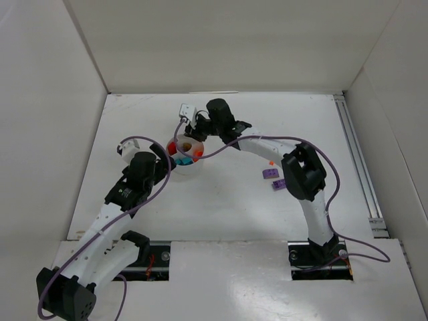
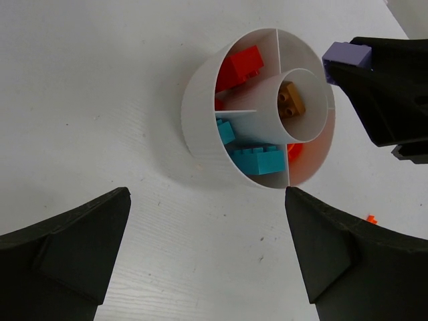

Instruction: Sort the legos into containers by color

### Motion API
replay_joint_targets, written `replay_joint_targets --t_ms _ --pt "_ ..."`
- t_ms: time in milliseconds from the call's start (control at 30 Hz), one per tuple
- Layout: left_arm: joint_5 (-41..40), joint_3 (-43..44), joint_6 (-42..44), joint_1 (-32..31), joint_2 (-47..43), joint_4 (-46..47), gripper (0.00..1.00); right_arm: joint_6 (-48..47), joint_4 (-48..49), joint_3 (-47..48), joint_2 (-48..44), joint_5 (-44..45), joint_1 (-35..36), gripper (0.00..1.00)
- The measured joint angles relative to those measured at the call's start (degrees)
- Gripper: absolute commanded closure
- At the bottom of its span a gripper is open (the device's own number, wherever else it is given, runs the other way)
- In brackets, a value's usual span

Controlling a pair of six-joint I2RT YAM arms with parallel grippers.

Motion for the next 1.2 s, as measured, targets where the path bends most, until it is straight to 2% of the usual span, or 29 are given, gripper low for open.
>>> replay_joint_targets --t_ms 133,300,333,567,633,767,800,867,967,1033,1200 --pt "0.0 0.0 0.09 0.0 0.04 0.0 0.0 0.5 0.02 0.0 0.0 0.02 0.31 0.62" --pt "0.04 0.0 0.17 0.0 0.02 -0.13 0.0 1.03 0.02 0.0 0.0 0.02 0.35 0.56" --pt "0.09 0.0 0.17 0.0 0.0 -0.22 0.0 1.09 0.02 0.0 0.0 0.04 0.35 0.5" --pt "1.09 0.0 0.72 0.0 -0.39 -0.44 0.0 1.38 0.0 -1.18 -0.57 1.07 0.33 0.46" --pt "2.19 0.0 1.62 0.0 -0.39 -0.31 0.0 1.38 -0.2 -2.73 -1.88 1.95 0.33 0.41" --pt "5.75 0.0 4.15 0.0 -0.5 1.33 0.0 1.55 -0.9 -6.95 -7.69 5.27 0.26 0.2" --pt "6.97 0.0 4.92 -0.04 -0.59 2.29 0.0 1.46 -1.11 -8.46 -10.08 6.49 -0.11 0.03" --pt "9.6 0.0 6.62 -0.66 -0.74 4.68 0.0 1.81 -1.25 -12.2 -15.93 8.37 -0.81 0.0" --pt "11.76 0.42 9.27 -4.66 -0.09 8.24 0.0 2.47 -0.74 -18.23 -26.51 10.21 -4.48 0.0" --pt "11.76 2.32 11.63 -9.66 2.49 9.97 0.0 3.19 0.11 -23.28 -34.03 11.28 -8.98 0.0" --pt "11.87 11.47 25.2 -28.2 17.14 16.96 0.0 4.26 0.9 -37.22 -50.53 12.46 -21.92 0.0"
